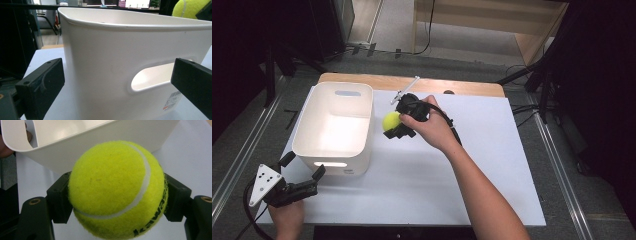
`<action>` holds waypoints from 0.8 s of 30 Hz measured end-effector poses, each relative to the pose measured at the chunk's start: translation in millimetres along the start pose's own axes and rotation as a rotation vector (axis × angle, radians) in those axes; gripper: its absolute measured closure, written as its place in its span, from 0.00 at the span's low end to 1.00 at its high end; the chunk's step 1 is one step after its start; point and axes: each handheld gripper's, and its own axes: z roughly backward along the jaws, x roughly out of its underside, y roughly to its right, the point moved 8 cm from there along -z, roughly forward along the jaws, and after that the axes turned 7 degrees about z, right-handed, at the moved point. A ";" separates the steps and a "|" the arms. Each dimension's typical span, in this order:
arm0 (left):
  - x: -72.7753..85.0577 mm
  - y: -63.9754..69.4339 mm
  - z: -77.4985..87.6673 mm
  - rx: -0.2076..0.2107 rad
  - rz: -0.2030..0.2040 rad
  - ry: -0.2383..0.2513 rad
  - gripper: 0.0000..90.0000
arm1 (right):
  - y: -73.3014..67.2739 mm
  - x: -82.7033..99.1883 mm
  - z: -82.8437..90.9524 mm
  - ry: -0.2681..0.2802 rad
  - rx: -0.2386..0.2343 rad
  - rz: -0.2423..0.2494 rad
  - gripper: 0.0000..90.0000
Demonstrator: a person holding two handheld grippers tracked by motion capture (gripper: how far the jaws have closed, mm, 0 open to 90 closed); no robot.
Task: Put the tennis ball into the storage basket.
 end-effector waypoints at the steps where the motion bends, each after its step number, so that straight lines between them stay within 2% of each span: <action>1: 0.0 0.0 0.0 0.000 0.000 0.000 0.00 | 0.5 -1.1 -0.5 0.006 0.002 0.011 0.26; 4: 0.0 0.0 -0.1 0.001 -0.002 -0.001 0.00 | -0.7 -2.7 -0.4 -0.001 0.004 0.009 0.26; 5: 0.0 0.0 -0.1 0.001 -0.002 -0.001 0.00 | -0.2 -3.9 -0.9 0.006 0.002 0.023 0.26; 6: 0.0 0.0 -0.1 0.001 -0.001 -0.001 0.00 | -1.9 -4.4 -0.6 0.001 0.001 0.007 0.26; 7: 0.1 0.0 -0.1 0.000 -0.002 -0.002 0.00 | -1.4 -5.5 -0.9 0.007 -0.001 0.021 0.26; 24: 0.0 0.1 -0.4 0.001 -0.001 0.000 0.00 | -5.9 -18.4 -0.1 0.003 -0.002 0.041 0.26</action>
